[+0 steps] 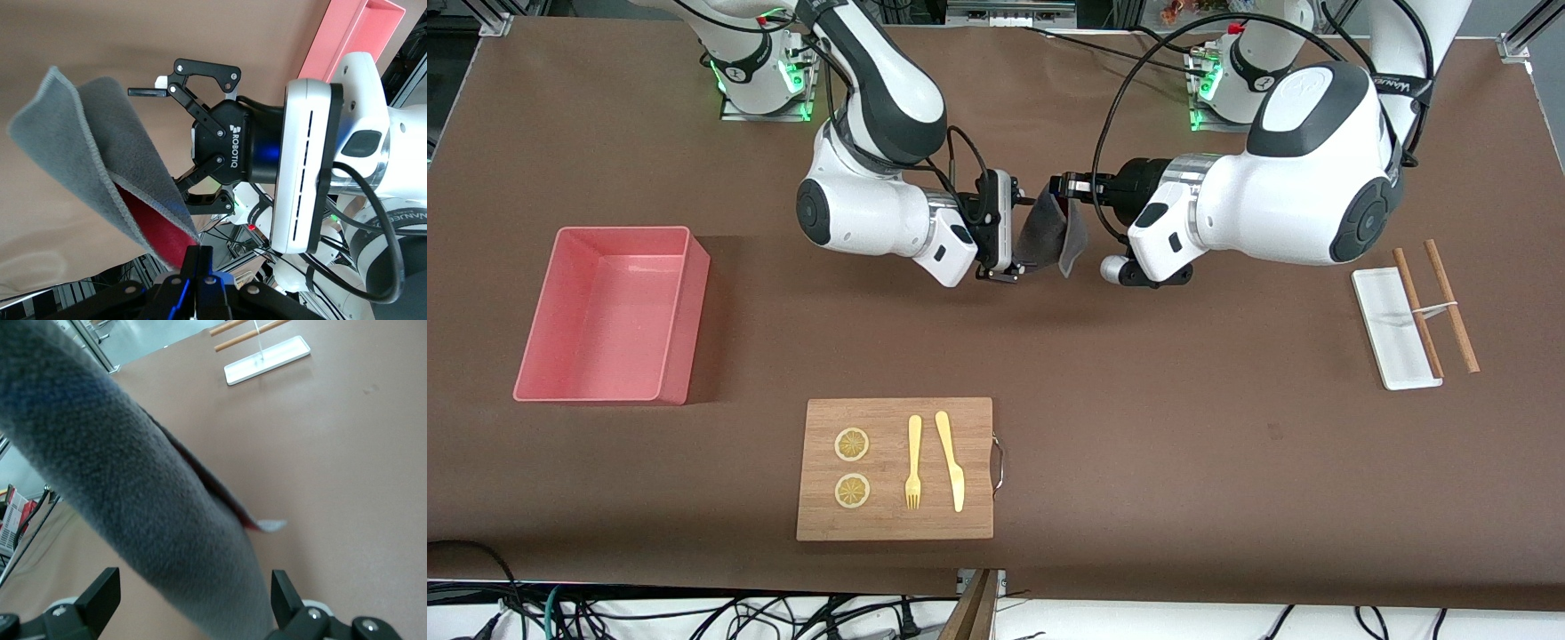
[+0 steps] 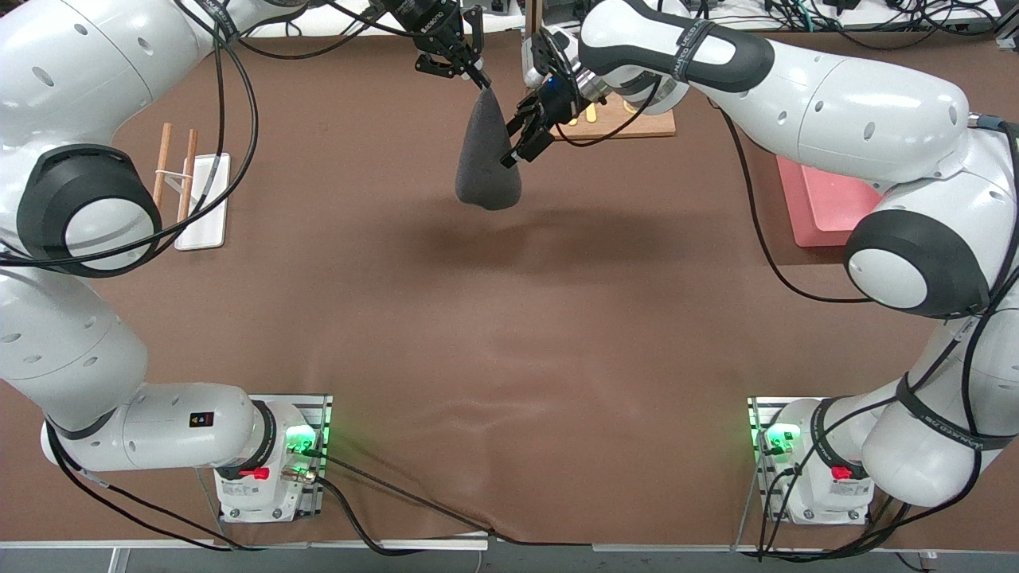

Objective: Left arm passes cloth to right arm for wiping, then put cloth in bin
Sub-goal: 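Grasp the cloth with the right gripper beside the left gripper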

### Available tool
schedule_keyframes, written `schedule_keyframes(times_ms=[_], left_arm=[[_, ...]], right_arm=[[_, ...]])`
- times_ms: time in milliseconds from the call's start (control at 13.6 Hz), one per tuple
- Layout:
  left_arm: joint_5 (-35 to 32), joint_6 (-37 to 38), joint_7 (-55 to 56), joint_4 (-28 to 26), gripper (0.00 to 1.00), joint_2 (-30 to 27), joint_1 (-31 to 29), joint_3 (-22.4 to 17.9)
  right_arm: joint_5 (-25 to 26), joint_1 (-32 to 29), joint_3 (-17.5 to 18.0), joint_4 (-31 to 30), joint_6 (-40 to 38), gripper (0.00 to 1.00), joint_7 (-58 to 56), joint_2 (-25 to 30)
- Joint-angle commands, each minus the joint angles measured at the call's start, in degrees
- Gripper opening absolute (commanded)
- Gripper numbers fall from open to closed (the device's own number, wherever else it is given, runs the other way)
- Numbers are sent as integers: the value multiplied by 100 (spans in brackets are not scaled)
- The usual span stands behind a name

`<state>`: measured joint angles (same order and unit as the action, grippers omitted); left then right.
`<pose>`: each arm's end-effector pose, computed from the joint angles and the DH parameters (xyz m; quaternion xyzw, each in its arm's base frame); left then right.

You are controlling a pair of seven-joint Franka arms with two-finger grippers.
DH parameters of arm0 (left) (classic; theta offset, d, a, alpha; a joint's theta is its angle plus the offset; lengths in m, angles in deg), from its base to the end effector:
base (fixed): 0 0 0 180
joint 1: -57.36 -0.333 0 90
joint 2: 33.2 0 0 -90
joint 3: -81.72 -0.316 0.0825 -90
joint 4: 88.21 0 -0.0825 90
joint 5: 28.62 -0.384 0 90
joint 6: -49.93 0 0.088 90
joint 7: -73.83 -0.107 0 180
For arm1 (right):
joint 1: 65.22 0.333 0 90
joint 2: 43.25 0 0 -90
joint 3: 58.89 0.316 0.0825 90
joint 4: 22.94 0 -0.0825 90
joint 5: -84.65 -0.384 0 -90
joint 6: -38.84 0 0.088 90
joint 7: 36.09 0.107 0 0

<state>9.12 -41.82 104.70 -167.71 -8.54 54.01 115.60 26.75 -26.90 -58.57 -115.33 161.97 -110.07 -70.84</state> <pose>0.5705 -0.3267 0.5233 0.8985 0.0478 -0.2763 0.3377 0.5226 0.4621 0.3694 -0.6959 -0.5866 -0.1483 0.3868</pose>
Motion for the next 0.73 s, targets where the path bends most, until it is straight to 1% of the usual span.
schedule_keyframes(times_ms=[0,293,367,514,587,660], left_arm=[[128,51,86,163,0,92,-7,13],[119,51,86,163,0,92,1,13],[128,51,86,163,0,83,-7,13],[128,51,86,163,0,92,-7,13],[128,51,95,163,0,92,-7,13],[128,51,95,163,0,92,-7,13]], right_arm=[[-161,114,-41,-139,166,100,322,104],[-170,237,-41,-139,430,99,332,25],[-170,255,-41,-121,474,95,332,8],[-161,255,-41,-104,501,49,323,-10],[-170,255,-59,-95,484,17,340,-10],[-170,255,-67,-95,475,4,340,-1]])
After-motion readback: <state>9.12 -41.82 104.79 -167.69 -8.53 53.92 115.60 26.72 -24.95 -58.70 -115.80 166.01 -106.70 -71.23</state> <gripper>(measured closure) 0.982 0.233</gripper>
